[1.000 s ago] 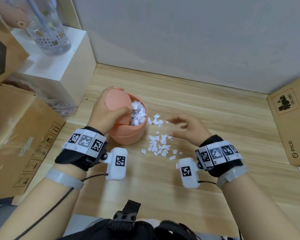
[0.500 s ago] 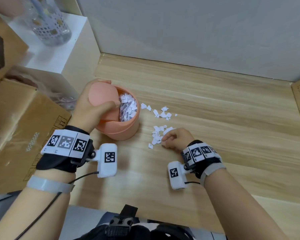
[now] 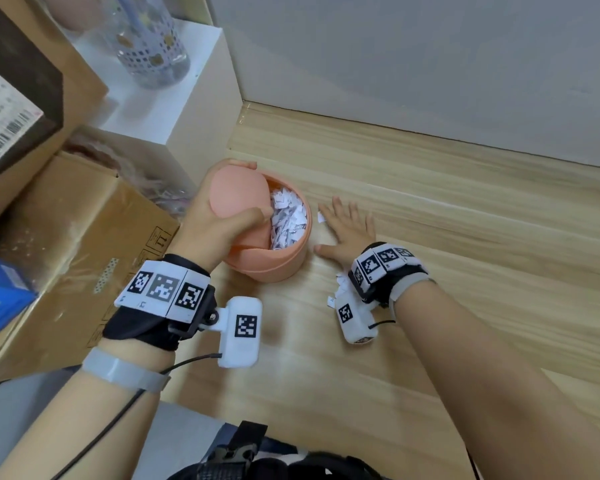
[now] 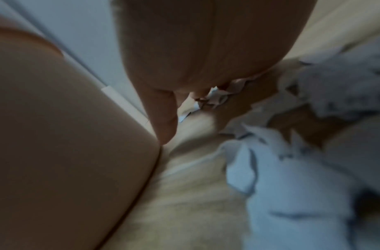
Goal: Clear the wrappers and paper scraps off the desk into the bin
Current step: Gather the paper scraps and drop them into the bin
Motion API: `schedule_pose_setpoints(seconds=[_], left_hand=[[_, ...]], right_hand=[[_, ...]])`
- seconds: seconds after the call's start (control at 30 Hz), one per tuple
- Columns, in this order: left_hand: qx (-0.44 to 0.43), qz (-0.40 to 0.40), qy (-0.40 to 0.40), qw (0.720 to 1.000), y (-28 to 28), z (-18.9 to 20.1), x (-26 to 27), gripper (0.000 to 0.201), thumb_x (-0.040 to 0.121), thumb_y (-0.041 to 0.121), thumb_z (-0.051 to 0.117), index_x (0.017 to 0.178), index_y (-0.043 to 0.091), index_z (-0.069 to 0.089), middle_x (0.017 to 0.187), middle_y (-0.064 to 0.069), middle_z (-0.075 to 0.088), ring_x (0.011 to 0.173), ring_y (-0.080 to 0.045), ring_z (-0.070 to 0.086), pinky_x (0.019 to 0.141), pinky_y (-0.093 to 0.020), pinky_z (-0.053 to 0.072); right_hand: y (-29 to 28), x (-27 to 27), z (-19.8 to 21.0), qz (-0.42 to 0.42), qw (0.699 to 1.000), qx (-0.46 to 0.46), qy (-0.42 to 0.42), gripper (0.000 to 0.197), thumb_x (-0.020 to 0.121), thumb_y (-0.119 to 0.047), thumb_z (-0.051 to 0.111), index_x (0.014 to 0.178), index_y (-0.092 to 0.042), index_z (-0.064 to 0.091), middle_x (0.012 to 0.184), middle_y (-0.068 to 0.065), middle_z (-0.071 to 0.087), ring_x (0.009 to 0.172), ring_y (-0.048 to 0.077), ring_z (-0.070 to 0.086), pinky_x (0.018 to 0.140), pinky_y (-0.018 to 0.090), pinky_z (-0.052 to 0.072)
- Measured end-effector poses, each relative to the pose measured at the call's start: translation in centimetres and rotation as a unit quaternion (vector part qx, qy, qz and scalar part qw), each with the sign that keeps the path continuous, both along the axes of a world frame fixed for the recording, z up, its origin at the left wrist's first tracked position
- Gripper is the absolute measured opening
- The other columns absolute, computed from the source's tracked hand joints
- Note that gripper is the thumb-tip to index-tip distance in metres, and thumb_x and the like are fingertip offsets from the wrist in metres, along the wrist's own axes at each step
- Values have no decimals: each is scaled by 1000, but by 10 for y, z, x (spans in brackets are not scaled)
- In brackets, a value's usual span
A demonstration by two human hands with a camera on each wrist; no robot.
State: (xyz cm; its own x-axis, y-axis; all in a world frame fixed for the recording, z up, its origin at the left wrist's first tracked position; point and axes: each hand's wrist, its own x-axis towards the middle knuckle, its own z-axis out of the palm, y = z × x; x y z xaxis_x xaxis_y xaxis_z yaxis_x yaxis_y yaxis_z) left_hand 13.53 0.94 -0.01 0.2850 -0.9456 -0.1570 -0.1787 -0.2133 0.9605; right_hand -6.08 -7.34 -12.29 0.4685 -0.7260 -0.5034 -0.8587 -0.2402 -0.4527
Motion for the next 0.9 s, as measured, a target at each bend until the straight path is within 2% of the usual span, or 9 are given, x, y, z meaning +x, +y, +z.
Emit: schedule_pose_setpoints(seconds=[0.17, 0.3, 0.37, 0.43, 0.53, 0.6, 0.67, 0.8, 0.9], left_hand=[[-1, 4, -2, 1000, -3, 1, -7, 74, 51, 33, 71, 121, 19, 52, 125, 6, 59, 113, -17, 57, 99, -41, 46], [-2, -11, -8, 1000, -8, 0, -15, 74, 51, 34, 72, 121, 20, 53, 127, 1, 58, 118, -22, 54, 102, -52, 42], [-2, -25, -1, 1000, -11, 1, -24, 77, 50, 34, 72, 122, 18, 52, 123, 5, 59, 116, -19, 55, 102, -49, 43], [-4, -40, 2, 999, -13, 2, -35, 80, 49, 31, 72, 124, 14, 50, 117, 13, 59, 109, -6, 56, 102, -38, 44], [-12, -62, 4, 998, -15, 3, -48, 81, 47, 36, 70, 122, 15, 50, 116, 16, 58, 106, -3, 55, 96, -28, 44], [-12, -69, 8, 998, -15, 4, -52, 79, 46, 39, 68, 120, 18, 50, 118, 14, 58, 107, -8, 55, 94, -27, 44], [-10, -69, 14, 997, -16, 4, -53, 78, 45, 39, 68, 119, 20, 51, 117, 14, 58, 105, -6, 55, 92, -25, 45], [-14, -65, 14, 998, -16, 4, -53, 76, 46, 36, 70, 119, 20, 51, 119, 12, 58, 106, -6, 55, 92, -26, 45], [-13, -63, 16, 998, -16, 3, -54, 77, 48, 33, 71, 120, 18, 51, 119, 11, 58, 104, -5, 55, 92, -26, 45]], right_hand=[[2, -9, 8, 165, 986, -4, 18, 72, 91, -36, 45, 145, -24, 0, 156, -1, -10, 143, 22, -12, 114, 44, -8], [34, -47, 14, 185, 981, 49, -43, 66, 92, -26, 48, 145, -19, 9, 156, 0, -3, 142, 16, -9, 115, 37, -5], [50, -66, 15, 167, 981, 68, -74, 63, 89, -23, 54, 143, -16, 21, 155, -2, 6, 138, 7, -4, 115, 33, 0], [59, -81, 18, 98, 984, 87, -120, 58, 84, -21, 62, 136, -17, 38, 152, -3, 23, 135, 1, 10, 115, 31, 10], [62, -99, 24, -108, 979, 6, -173, 57, 73, -17, 73, 126, -21, 51, 138, 2, 46, 130, 17, 39, 110, 38, 30], [66, -110, 27, -222, 964, -36, -139, 67, 67, -19, 78, 127, -21, 48, 128, 6, 44, 119, 21, 44, 105, 34, 35], [74, -114, 27, -260, 961, 2, -92, 83, 60, -24, 82, 131, -22, 41, 126, 6, 34, 113, 18, 42, 101, 25, 34], [91, -92, 24, -142, 990, 5, -28, 98, 55, -38, 83, 136, -33, 28, 133, 5, 22, 122, 23, 31, 104, 36, 36], [96, -68, 20, 16, 995, -67, 65, 83, 66, -49, 71, 134, -40, 25, 141, 5, 18, 121, 28, 28, 94, 41, 42]])
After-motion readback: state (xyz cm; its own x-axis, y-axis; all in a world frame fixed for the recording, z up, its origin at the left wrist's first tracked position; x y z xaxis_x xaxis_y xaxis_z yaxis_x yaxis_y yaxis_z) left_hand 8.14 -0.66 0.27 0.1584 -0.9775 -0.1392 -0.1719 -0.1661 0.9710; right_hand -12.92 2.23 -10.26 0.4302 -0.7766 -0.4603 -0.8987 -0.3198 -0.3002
